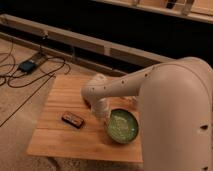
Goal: Drag the ceramic bowl in a circle
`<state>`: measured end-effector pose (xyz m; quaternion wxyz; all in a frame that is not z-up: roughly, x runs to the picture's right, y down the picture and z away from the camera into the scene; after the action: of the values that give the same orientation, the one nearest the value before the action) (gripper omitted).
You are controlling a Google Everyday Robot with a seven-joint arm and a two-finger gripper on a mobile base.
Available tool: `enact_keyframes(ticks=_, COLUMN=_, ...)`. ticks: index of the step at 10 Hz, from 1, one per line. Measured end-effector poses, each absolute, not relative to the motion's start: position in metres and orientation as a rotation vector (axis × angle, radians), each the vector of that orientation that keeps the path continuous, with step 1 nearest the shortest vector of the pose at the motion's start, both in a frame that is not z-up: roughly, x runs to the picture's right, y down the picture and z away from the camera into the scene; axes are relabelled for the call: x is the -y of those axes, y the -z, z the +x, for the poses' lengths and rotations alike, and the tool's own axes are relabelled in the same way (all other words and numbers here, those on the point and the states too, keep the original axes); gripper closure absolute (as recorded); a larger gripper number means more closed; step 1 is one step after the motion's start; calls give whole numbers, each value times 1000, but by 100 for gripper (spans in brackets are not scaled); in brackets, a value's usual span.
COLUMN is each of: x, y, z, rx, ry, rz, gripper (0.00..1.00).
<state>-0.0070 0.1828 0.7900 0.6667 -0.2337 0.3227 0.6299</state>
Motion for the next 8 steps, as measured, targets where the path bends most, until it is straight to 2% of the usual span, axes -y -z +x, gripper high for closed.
enact_keyframes(ticks=4, x=-171, y=-814, z=-67, rx=-615, ry=-1330, rz=-576, gripper=100)
enact_keyframes(ticks=8, x=-194, y=-783, z=-150, rx=-527, ry=-1222, rz=-694, gripper=100)
